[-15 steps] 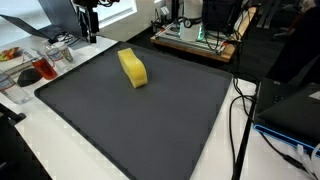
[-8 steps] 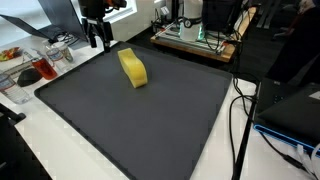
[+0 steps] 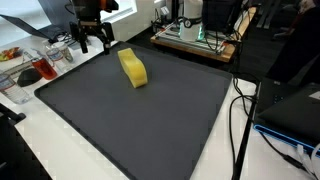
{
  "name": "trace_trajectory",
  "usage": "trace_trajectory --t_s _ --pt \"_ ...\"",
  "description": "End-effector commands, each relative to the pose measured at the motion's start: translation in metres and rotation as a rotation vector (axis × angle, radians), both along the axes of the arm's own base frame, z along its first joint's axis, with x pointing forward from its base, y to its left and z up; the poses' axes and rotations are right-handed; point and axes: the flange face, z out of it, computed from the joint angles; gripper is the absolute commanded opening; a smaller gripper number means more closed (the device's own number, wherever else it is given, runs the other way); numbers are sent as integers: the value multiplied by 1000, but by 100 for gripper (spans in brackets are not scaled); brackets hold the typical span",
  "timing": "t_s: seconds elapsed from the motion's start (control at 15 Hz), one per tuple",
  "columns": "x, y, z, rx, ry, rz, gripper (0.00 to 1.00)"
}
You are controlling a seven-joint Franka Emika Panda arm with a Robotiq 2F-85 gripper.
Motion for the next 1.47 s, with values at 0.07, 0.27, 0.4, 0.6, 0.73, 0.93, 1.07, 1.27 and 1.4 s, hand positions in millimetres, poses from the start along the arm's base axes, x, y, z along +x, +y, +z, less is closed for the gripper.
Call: trace_trajectory --t_s 0.07,0.27,0.4,0.6,0.73,0.93,1.07,1.27,1.4 --pt "-13 -12 -6 34 -5 247 100" --pt "-27 -11 -26 51 2 394 100" --pt "-39 -7 -38 54 24 492 100" --pt "-59 1 -61 61 62 629 100" --pt "-70 3 -71 53 84 706 100" --pt "-77 3 -75 45 87 766 100" --pt "-79 2 -73 39 84 789 100" --pt "-80 1 -70 24 80 810 100" --pt "-79 1 -71 11 87 816 100"
